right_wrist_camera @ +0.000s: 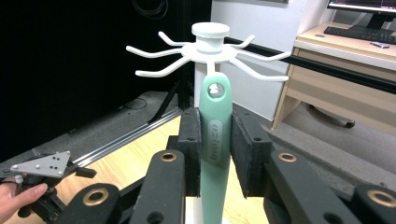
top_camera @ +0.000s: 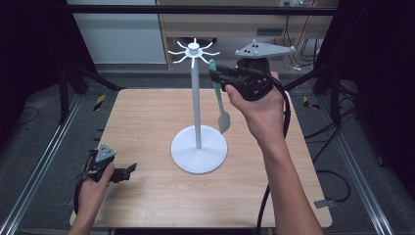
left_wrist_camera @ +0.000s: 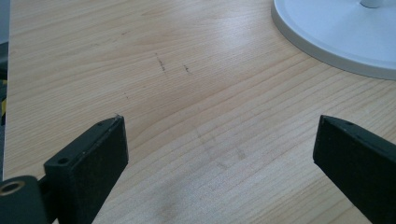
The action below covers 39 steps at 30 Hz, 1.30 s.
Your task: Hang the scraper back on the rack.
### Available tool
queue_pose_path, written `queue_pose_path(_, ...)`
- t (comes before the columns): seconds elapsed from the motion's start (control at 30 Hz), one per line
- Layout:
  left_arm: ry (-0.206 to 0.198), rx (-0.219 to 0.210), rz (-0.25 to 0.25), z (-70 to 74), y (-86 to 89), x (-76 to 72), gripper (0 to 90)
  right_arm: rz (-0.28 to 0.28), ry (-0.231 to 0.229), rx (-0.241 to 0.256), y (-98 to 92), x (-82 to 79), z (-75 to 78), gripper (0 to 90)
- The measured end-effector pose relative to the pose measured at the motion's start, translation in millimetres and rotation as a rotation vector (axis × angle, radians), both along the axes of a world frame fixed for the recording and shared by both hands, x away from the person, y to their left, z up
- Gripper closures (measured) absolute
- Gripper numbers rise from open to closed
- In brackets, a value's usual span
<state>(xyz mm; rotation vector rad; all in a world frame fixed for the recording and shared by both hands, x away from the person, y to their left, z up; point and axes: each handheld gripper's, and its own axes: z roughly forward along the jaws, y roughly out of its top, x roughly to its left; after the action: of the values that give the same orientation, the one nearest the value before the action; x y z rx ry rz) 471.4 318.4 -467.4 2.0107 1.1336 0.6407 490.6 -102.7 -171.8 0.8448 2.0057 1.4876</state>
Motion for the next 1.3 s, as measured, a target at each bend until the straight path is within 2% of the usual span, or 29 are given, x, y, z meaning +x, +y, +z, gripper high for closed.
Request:
queue_pose_path(0.77,0.001,0.001,-0.002,-0.2,-0.3,0.3,2.9,0.0,0.012,-0.021,9.1,10.3,-1.3,74.7)
queue_pose_path(0.97,-0.002,0.003,-0.004,-0.1,-0.4,0.3,2.9,0.009,0.019,-0.006,11.1,12.9,-2.2,74.6)
queue_pose_path(1.3,0.004,0.005,-0.006,-0.2,-1.1,0.0,2.9,-0.001,0.008,-0.01,15.0,14.2,-4.0,74.5)
